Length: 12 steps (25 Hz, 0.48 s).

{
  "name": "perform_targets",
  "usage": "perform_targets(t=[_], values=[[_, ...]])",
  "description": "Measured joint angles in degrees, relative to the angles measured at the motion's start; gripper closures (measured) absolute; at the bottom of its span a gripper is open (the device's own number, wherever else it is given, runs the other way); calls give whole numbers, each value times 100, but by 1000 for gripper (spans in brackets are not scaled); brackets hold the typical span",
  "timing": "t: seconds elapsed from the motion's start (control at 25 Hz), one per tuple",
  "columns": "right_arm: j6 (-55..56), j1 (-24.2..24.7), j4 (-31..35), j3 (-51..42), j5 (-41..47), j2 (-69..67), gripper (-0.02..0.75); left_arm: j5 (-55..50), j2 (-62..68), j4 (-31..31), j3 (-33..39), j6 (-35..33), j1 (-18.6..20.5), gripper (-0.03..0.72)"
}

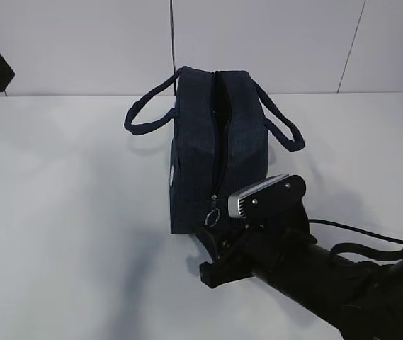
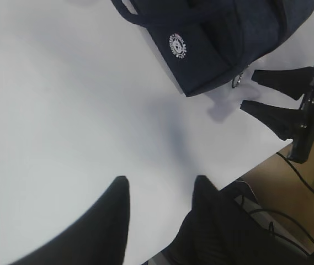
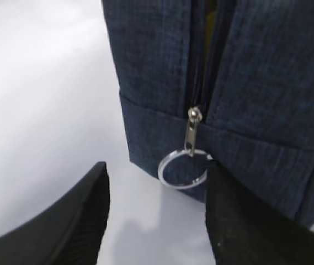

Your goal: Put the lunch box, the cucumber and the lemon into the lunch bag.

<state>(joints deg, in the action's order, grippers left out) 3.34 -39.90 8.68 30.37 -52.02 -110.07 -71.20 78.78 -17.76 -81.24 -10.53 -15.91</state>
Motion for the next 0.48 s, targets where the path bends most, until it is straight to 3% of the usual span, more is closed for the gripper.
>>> perform_targets(t=[0.48], values=[[38, 0, -12, 206, -147, -237, 325, 0, 0, 0, 0, 0, 0, 430]])
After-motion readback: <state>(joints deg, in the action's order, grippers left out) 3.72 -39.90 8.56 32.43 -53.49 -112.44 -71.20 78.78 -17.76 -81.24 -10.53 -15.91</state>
